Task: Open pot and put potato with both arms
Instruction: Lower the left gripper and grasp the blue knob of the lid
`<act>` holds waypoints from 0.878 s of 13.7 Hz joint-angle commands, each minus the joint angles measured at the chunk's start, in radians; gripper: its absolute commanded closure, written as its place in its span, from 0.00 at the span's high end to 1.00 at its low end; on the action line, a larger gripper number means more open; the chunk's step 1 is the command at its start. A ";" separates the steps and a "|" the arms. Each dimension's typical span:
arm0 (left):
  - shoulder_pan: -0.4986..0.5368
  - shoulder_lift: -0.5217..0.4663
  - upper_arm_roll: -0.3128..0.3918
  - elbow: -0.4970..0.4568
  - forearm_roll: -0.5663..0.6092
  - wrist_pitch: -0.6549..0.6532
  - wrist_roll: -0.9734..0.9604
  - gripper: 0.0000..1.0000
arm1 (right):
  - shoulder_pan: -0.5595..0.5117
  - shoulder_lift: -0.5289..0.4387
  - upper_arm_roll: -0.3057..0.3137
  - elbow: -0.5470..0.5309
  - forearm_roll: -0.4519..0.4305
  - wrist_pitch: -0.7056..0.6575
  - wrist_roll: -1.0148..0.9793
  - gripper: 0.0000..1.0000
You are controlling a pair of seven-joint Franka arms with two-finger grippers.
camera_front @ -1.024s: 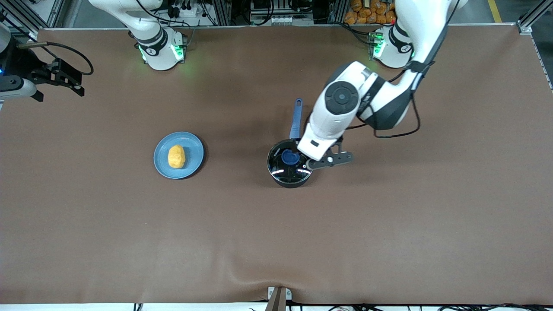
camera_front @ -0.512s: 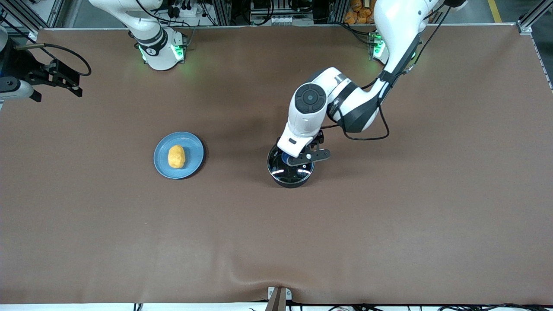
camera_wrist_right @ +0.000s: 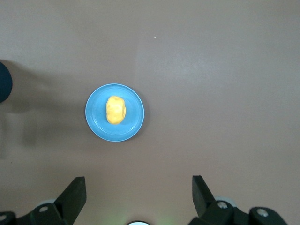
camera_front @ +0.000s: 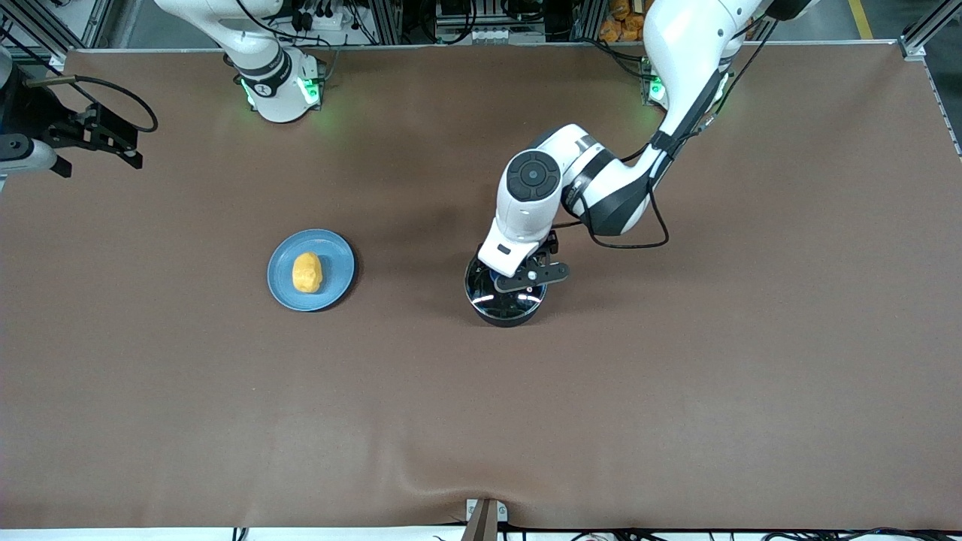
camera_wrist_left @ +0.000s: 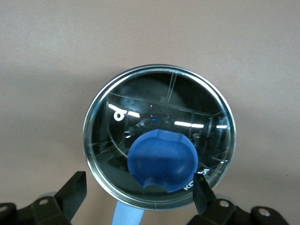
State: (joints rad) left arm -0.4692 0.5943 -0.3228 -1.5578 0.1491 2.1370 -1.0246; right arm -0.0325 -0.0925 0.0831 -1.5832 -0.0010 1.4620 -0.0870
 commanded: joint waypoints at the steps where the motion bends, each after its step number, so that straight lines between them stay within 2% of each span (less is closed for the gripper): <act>1: -0.020 0.031 0.010 0.021 0.038 0.037 -0.044 1.00 | -0.023 0.000 0.015 0.003 0.016 -0.005 0.001 1.00; 12: -0.029 0.065 0.016 0.034 0.059 0.055 -0.068 1.00 | -0.023 0.000 0.015 0.000 0.016 -0.009 0.001 1.00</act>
State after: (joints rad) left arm -0.4839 0.6398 -0.3156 -1.5521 0.1774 2.1863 -1.0626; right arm -0.0325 -0.0901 0.0831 -1.5833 -0.0001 1.4606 -0.0870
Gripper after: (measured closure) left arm 0.000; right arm 0.000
